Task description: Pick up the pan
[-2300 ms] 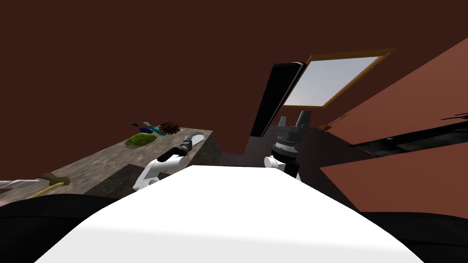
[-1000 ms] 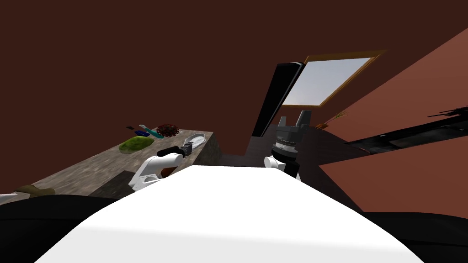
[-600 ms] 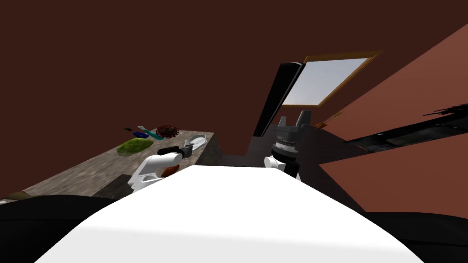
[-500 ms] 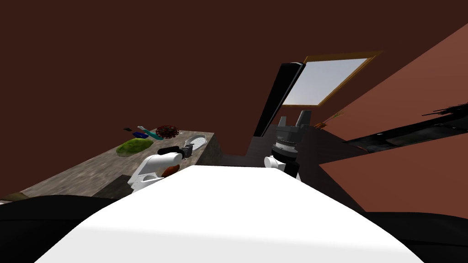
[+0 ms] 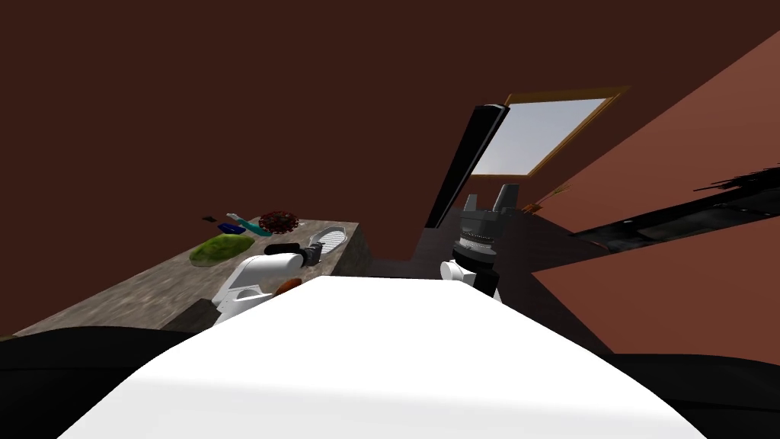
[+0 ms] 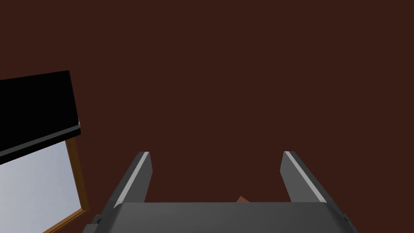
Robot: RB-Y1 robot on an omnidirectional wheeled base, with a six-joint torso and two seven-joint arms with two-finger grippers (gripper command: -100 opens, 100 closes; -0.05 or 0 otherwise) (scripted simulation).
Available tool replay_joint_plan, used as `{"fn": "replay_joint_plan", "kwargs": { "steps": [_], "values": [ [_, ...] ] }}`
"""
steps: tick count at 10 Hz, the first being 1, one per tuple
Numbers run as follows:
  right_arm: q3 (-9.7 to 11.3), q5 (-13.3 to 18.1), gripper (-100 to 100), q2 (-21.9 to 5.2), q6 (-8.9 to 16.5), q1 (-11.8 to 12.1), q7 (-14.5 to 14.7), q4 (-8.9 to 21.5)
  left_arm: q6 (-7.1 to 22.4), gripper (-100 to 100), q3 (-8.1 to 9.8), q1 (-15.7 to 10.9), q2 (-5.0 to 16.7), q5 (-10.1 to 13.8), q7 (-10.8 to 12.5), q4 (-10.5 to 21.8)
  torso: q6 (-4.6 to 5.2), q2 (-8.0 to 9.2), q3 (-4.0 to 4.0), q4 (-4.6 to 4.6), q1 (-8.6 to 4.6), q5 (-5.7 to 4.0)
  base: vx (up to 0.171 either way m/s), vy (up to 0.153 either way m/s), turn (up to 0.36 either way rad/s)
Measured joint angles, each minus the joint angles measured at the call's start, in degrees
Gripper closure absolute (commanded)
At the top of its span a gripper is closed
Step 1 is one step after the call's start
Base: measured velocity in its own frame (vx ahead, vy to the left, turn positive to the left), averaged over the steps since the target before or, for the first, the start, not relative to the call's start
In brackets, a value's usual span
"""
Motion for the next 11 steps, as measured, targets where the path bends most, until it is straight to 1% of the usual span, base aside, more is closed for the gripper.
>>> {"fn": "replay_joint_plan", "kwargs": {
  "steps": [3,6,7,8,11],
  "values": [
    [0.0,0.0,0,0.0,0.0,0.0,0.0,0.0,4.6,-100,0.09,-0.54,1.82,2.34,-0.66,0.0,-0.01,0.02,0.01,0.0,-0.03,0.0,0.025,0.072,-0.029],
    [0.0,0.0,0,0.0,0.0,0.0,0.0,0.0,7.8,-100,-0.11,-0.69,2.84,3.54,-0.96,-0.18,0.0,0.08,0.04,0.02,-0.17,-0.03,0.009,0.033,-0.014],
    [0.0,0.0,0,0.01,0.0,0.0,0.0,0.0,8.04,0,-0.11,-0.71,2.88,3.59,-0.97,-0.16,-0.01,0.1,0.05,0.02,-0.25,-0.04,0.0,0.0,0.0],
    [0.01,0.0,0,0.01,0.0,0.0,0.0,0.0,8.02,-100,-0.11,-0.71,2.88,3.58,-0.97,-0.16,-0.01,0.11,0.06,0.02,-0.3,-0.06,0.001,0.004,-0.031],
    [0.01,0.0,0,0.01,0.0,0.0,0.0,0.0,5.38,-100,-1.06,-1.43,2.34,2.49,-1.52,3.32,-0.01,0.12,0.07,0.02,-0.31,-0.06,0.0,0.005,-0.034]
  ]
}}
